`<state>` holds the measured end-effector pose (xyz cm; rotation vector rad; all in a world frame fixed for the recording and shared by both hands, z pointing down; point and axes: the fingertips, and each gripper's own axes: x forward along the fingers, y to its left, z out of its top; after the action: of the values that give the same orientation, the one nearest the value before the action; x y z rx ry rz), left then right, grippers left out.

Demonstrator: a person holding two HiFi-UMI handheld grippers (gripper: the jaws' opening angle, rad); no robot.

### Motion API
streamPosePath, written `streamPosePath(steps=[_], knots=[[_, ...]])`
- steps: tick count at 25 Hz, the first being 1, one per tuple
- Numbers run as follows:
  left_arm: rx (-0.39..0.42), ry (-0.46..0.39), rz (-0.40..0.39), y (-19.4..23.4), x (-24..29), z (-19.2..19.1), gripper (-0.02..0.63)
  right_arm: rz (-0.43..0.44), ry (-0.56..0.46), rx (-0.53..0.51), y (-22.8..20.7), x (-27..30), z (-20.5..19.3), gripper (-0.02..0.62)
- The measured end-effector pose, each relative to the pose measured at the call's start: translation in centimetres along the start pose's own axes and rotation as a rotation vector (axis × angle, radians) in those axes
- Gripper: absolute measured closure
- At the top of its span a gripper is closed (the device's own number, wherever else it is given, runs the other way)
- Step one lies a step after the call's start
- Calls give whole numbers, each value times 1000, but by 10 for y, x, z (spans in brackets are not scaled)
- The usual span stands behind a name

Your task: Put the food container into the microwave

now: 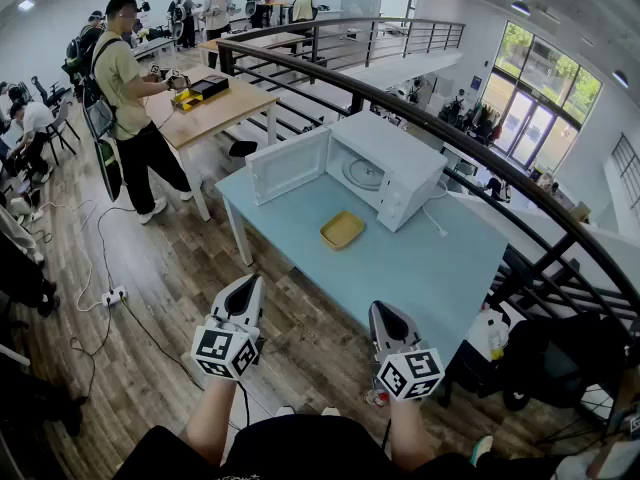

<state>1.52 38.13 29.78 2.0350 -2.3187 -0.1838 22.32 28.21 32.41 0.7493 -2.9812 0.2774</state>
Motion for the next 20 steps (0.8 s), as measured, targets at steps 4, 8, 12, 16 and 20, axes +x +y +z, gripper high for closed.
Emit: streamPosePath(steps=[4, 8, 12, 16, 20], knots=[[-12, 0, -3, -1, 0, -1, 598, -10, -2, 4, -1, -2, 0, 589], [-30, 2, -4, 4, -1, -2, 598, -20, 0, 9, 1, 0, -2, 589], [-37, -1, -15, 8, -2, -1, 598, -27, -9, 30, 5, 3, 0, 589], [-33, 0, -24, 11, -4, -1, 598, -28, -28, 66, 8, 5, 1, 589], [-30, -3, -21, 18, -9, -4, 598, -32, -32, 81, 12, 5, -6, 589]])
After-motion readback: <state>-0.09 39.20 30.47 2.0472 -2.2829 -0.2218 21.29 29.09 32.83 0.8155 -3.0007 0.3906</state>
